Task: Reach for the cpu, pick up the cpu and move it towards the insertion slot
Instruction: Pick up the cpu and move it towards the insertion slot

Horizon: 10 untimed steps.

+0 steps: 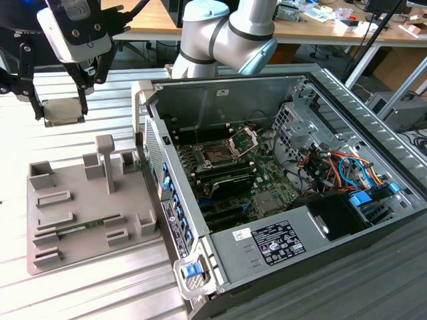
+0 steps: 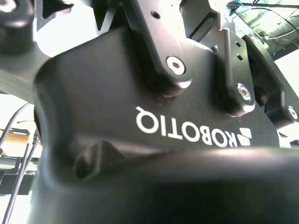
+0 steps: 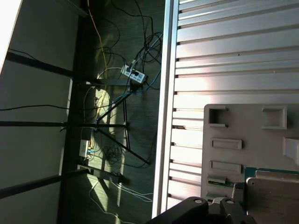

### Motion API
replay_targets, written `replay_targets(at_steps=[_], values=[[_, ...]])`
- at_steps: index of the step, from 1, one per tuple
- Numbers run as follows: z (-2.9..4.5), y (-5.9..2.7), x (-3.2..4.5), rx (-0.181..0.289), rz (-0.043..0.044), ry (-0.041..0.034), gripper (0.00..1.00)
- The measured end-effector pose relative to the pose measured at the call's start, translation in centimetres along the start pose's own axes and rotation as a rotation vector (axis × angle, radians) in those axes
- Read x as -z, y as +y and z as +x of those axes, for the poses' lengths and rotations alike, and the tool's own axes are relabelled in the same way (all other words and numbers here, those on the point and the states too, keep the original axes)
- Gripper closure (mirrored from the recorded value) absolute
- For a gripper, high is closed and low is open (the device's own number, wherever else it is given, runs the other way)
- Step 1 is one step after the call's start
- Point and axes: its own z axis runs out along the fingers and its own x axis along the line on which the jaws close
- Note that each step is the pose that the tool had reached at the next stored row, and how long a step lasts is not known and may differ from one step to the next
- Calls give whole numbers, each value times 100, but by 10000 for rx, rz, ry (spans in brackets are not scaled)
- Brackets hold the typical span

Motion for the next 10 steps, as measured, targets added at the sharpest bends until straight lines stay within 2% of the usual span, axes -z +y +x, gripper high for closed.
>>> replay_targets(at_steps=[10], values=[[-93,-9,0,0,-1,-1,46]])
